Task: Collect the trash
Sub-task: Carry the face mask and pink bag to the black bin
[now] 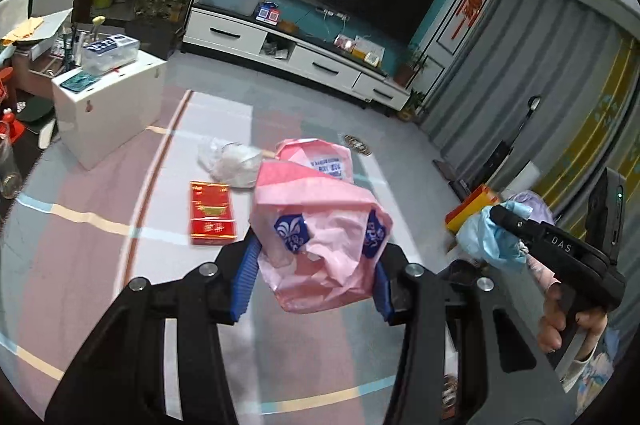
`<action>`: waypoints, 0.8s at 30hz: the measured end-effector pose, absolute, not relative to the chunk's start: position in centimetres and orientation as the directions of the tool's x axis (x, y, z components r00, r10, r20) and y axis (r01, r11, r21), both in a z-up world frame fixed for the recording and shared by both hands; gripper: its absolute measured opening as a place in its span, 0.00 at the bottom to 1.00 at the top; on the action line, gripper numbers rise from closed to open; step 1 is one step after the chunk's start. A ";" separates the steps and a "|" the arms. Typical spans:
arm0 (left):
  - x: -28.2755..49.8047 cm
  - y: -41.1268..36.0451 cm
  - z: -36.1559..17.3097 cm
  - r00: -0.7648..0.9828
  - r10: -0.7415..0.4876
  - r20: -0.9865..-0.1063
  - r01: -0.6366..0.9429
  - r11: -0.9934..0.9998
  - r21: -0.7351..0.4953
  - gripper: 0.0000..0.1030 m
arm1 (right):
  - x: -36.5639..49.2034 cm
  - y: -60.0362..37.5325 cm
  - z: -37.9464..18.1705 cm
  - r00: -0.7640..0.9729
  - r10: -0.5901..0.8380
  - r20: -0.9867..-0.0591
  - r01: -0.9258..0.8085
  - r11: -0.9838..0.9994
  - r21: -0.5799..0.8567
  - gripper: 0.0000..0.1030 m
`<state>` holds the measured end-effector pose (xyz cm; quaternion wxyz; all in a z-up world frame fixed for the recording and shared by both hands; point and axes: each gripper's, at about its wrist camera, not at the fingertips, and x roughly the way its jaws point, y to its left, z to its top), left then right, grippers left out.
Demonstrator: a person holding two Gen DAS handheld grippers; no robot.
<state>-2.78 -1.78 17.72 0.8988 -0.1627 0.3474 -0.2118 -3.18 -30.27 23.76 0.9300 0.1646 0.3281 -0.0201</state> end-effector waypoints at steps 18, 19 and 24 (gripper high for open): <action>-4.3 -17.1 17.1 0.578 -0.611 -0.541 0.410 0.790 -0.456 0.47 | -7.2 -41.8 20.7 0.757 -0.097 -0.646 0.381 0.869 0.316 0.20; -4.4 -18.3 16.9 0.568 -0.612 -0.550 0.421 0.791 -0.444 0.47 | -7.5 -42.3 20.6 0.755 -0.109 -0.646 0.396 0.861 0.318 0.20; -4.3 -22.5 16.1 0.527 -0.632 -0.568 0.474 0.773 -0.421 0.47 | -9.2 -44.6 20.5 0.738 -0.185 -0.649 0.475 0.825 0.305 0.20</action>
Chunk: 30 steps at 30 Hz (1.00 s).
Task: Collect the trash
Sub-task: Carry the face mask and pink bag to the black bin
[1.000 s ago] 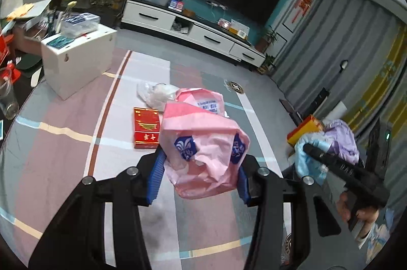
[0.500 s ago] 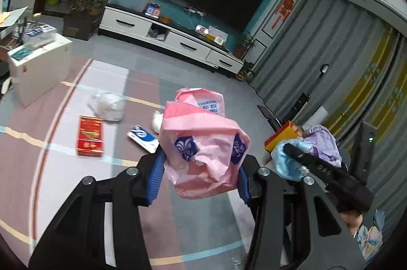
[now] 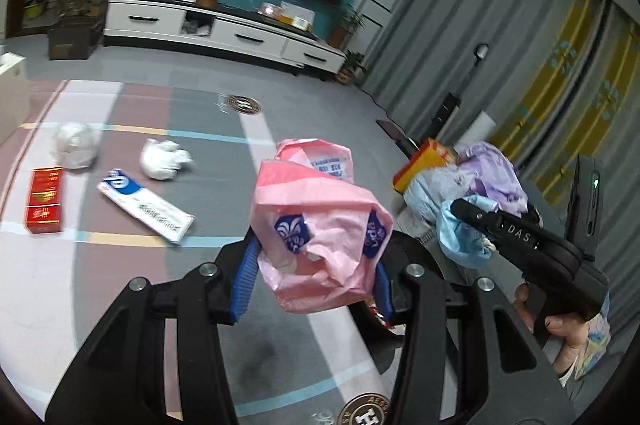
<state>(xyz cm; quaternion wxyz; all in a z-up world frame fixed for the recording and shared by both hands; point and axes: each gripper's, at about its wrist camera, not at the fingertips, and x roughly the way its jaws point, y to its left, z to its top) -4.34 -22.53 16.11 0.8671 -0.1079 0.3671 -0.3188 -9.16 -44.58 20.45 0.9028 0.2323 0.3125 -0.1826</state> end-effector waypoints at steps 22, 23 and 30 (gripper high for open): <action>-5.3 -43.8 6.9 0.216 -0.605 -0.767 0.685 0.653 -0.323 0.48 | -12.9 -55.1 14.3 0.602 -0.175 -0.779 0.695 0.596 0.403 0.20; -5.3 -44.2 6.4 0.208 -0.599 -0.773 0.687 0.652 -0.320 0.48 | -13.0 -55.3 14.1 0.596 -0.175 -0.783 0.701 0.589 0.402 0.20; -5.9 -46.9 4.4 0.190 -0.559 -0.807 0.709 0.647 -0.281 0.50 | -12.8 -57.2 11.9 0.551 -0.131 -0.824 0.740 0.535 0.409 0.24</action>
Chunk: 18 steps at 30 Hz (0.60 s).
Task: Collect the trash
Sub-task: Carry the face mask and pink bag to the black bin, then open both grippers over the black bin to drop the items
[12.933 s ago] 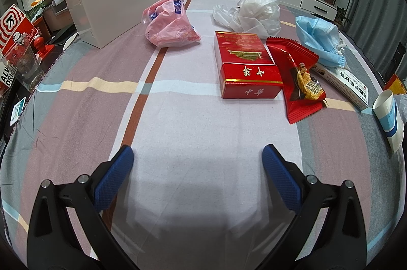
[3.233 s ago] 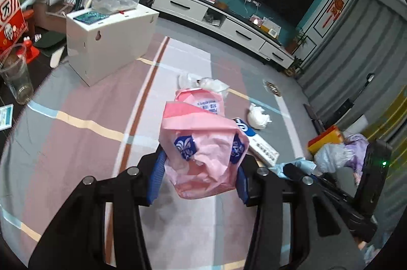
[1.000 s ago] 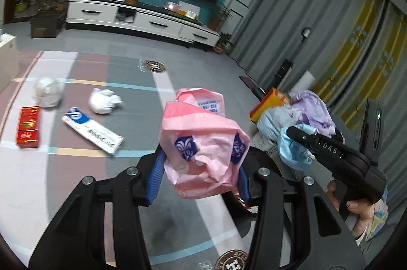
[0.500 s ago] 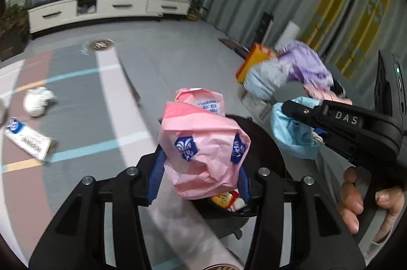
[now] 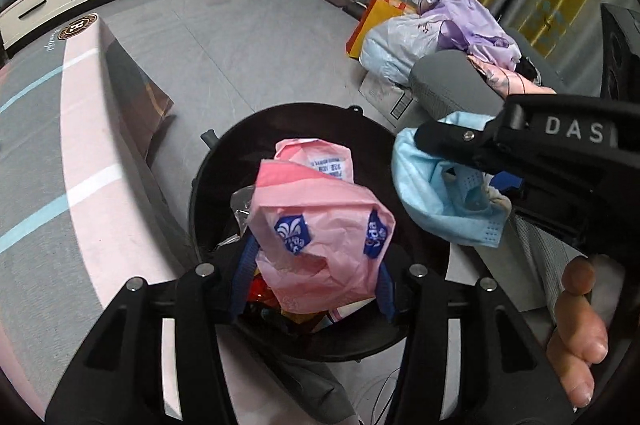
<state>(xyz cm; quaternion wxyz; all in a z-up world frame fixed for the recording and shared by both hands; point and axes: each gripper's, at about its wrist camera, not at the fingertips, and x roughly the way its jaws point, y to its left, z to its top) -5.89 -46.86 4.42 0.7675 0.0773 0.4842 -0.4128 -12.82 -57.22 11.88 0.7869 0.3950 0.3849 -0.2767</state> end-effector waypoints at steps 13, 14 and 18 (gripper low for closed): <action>-6.3 -45.2 6.6 0.185 -0.624 -0.759 0.713 0.617 -0.333 0.87 | -13.7 -57.1 13.0 0.572 -0.170 -0.803 0.743 0.522 0.419 0.64; -6.2 -44.6 7.0 0.191 -0.631 -0.752 0.709 0.618 -0.339 0.87 | -13.7 -56.8 13.3 0.570 -0.183 -0.801 0.743 0.531 0.408 0.65; -5.1 -41.3 8.8 0.238 -0.654 -0.718 0.673 0.644 -0.364 0.93 | -13.2 -55.8 14.3 0.556 -0.239 -0.796 0.743 0.571 0.348 0.70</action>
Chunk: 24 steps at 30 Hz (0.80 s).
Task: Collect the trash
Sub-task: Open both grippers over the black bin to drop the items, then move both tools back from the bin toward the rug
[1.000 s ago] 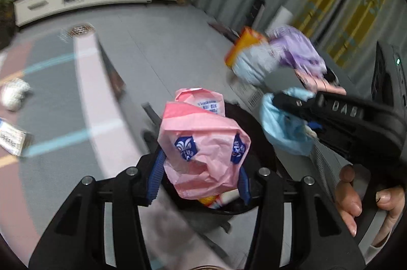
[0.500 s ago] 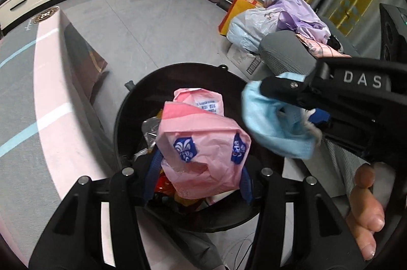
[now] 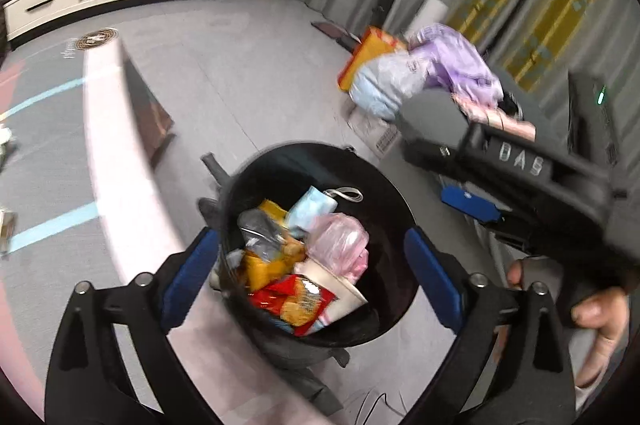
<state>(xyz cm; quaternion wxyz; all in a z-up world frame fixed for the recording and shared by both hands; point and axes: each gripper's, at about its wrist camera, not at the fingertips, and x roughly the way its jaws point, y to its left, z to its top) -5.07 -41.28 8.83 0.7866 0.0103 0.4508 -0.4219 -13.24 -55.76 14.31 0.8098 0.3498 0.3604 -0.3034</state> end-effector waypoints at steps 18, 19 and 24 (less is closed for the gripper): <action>5.5 -7.2 12.9 0.662 -0.266 -0.701 0.049 0.949 -0.313 0.97 | -7.1 -47.5 15.5 0.607 -0.195 -0.770 0.546 0.807 0.226 0.88; 5.8 -6.1 12.4 0.659 -0.259 -0.706 0.036 0.948 -0.315 0.97 | -6.3 -46.6 15.4 0.619 -0.154 -0.770 0.514 0.821 0.249 0.88; 8.2 -2.8 9.9 0.605 -0.206 -0.769 0.004 0.967 -0.256 0.97 | -1.3 -39.8 15.4 0.618 -0.085 -0.781 0.343 0.923 0.172 0.88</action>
